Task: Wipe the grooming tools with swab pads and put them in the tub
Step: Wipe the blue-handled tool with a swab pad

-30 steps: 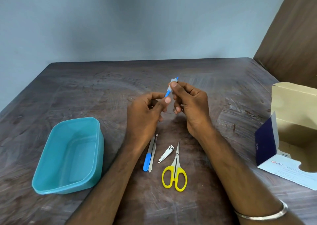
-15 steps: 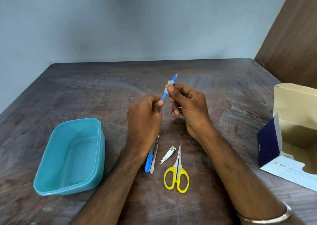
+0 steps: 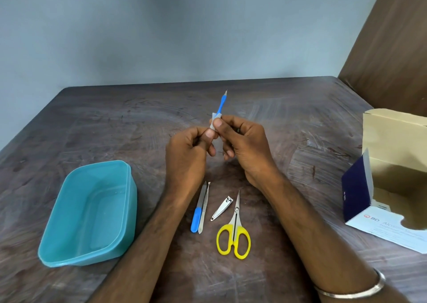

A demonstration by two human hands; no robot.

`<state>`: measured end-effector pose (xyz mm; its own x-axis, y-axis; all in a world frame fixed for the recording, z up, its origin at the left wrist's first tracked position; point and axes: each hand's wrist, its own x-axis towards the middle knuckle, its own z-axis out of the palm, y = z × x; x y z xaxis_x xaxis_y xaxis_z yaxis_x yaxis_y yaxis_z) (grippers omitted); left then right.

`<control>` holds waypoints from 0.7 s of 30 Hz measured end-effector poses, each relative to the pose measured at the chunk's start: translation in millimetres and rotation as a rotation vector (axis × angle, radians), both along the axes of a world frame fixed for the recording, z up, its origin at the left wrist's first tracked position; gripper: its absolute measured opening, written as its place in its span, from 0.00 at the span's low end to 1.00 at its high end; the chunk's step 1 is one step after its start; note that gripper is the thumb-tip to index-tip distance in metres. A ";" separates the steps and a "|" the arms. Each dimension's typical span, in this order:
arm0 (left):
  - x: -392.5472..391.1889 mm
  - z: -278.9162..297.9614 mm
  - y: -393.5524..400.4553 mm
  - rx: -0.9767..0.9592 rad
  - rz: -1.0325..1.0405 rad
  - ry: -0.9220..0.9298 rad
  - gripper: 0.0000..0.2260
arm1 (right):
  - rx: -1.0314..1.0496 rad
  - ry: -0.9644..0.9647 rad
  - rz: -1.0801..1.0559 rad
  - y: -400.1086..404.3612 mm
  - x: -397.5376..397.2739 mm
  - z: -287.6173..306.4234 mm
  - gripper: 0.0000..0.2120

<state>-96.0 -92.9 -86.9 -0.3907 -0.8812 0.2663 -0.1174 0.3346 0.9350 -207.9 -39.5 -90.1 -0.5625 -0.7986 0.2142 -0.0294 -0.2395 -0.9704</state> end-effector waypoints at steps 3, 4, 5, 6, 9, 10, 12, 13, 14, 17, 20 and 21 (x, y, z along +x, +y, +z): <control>-1.1 1.9 4.4 -0.055 0.024 -0.028 0.05 | -0.002 -0.025 -0.054 -1.2 1.0 0.2 0.06; -1.5 2.0 5.9 -0.092 0.045 -0.059 0.05 | -0.007 -0.039 -0.072 -1.6 0.7 0.6 0.06; -2.3 1.8 6.7 -0.131 0.069 -0.095 0.06 | -0.006 -0.053 -0.093 -1.7 0.1 0.9 0.06; -2.7 1.5 7.4 -0.173 0.095 -0.136 0.06 | -0.002 -0.067 -0.112 -1.7 -0.8 1.2 0.06; -3.1 2.6 10.2 -0.303 0.166 -0.233 0.04 | 0.002 -0.079 -0.104 -1.1 -1.8 0.8 0.06; -2.6 2.5 9.9 -0.329 0.181 -0.246 0.04 | -0.001 -0.074 -0.085 -1.4 -1.1 0.6 0.06; -1.8 1.1 9.4 -0.352 0.194 -0.270 0.05 | -0.004 -0.055 -0.052 -2.3 0.2 -0.5 0.06; -1.7 0.5 9.1 -0.359 0.197 -0.275 0.06 | -0.003 -0.044 -0.039 -2.5 0.6 -1.3 0.06; -2.1 -0.3 8.6 -0.367 0.198 -0.272 0.07 | -0.002 -0.034 -0.025 -2.8 1.0 -2.2 0.06; -2.0 0.2 8.6 -0.342 0.172 -0.249 0.08 | 0.003 -0.017 0.027 -2.1 3.1 -3.4 0.05; -0.8 -2.3 5.9 -0.245 0.117 -0.179 0.09 | 0.005 -0.004 0.053 -1.8 3.8 -3.2 0.06; -0.9 -2.8 5.2 -0.195 0.092 -0.136 0.10 | 0.007 -0.003 0.050 -1.4 3.7 -3.0 0.06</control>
